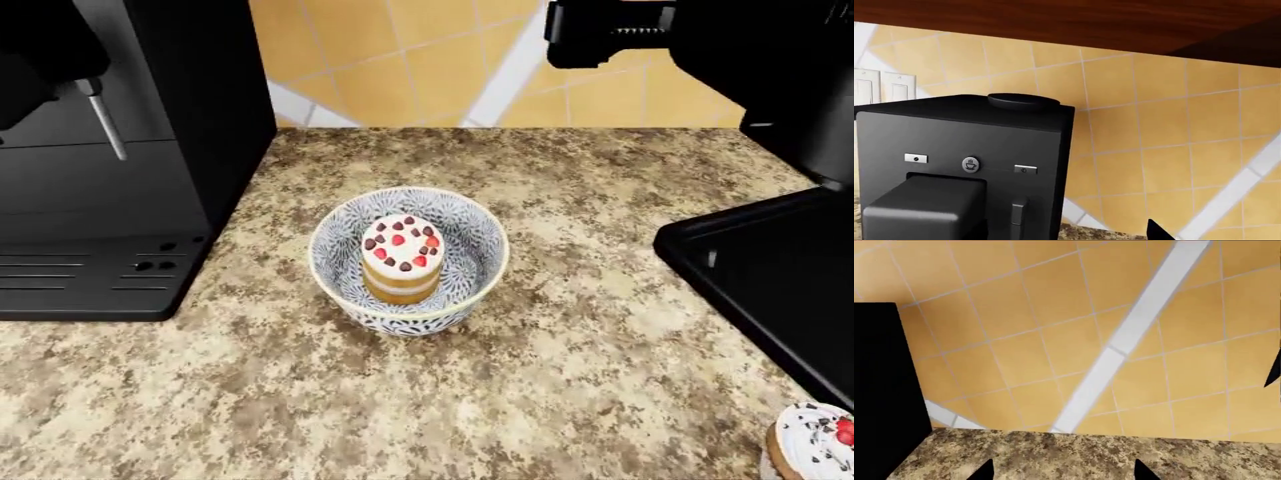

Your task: Pick up the bowl with cake and place it on the tray. Pick up the cupcake and place it on the tray.

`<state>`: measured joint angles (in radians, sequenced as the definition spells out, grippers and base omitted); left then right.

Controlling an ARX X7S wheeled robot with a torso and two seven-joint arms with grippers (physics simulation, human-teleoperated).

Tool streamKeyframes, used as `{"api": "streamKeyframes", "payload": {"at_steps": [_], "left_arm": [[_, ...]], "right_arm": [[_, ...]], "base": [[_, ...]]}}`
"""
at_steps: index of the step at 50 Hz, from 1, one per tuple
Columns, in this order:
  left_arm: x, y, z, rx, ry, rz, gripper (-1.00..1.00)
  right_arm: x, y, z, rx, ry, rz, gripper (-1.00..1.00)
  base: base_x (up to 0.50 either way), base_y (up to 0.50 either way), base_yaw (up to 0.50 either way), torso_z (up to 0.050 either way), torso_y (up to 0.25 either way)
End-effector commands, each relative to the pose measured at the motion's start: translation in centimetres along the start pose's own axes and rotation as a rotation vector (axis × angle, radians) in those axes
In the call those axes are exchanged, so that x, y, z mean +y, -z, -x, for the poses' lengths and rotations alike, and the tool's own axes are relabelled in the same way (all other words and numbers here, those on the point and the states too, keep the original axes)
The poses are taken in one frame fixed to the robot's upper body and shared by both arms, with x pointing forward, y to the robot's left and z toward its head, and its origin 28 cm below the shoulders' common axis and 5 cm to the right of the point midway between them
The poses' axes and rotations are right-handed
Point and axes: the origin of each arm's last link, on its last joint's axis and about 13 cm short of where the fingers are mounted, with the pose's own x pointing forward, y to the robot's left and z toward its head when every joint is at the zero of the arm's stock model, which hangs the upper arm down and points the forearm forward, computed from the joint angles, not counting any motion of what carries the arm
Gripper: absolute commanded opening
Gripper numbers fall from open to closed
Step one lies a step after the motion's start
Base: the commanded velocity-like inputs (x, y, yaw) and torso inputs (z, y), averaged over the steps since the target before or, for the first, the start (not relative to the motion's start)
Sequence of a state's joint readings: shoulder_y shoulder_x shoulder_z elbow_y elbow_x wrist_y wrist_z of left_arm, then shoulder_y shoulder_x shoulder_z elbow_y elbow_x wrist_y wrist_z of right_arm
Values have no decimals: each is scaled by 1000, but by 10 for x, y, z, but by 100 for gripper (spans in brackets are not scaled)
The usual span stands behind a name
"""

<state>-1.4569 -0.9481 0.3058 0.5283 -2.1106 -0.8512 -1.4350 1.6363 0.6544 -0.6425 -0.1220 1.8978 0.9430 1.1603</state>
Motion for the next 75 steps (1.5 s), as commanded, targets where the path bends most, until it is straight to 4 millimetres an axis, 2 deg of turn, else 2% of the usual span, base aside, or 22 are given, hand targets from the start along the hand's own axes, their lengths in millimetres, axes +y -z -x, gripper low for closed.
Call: {"api": "streamKeyframes", "payload": {"at_steps": [1,9,15,20,28,35,46,75], "left_arm": [[1,-1,-1,1,-2,6,100],[1,0,-2,7,-1,4,100],[1,0,-2,9,-1,5,100],[1,0,-1,6,0,5,100],[0,1,-2,8,3,1,100],[0,0,-1,-8,-5,-4,100],[0,1,-1,-7,-5,-5,100],[0,2,-2,-7,-4,-10,100]], "right_arm": [[7,11,-42,128,-31,-37,100],[10,18,-53,200,-53,-93,100],[13,31,-59,272,-72,-141,100],[14,36,-56,358,-90,-188,100],[14,43,-53,382,-101,-196,100],[16,44,-49,384,-105,-292,100],[15,58,-47,525,-17,-247,100],[22,81,-41,668,-122,-208,100]], "base": [[0,0,0,0,0],[0,0,0,0,0],[0,0,0,0,0],[0,0,0,0,0],[0,0,0,0,0],[0,0,0,0,0],[0,0,0,0,0],[0,0,0,0,0]]}}
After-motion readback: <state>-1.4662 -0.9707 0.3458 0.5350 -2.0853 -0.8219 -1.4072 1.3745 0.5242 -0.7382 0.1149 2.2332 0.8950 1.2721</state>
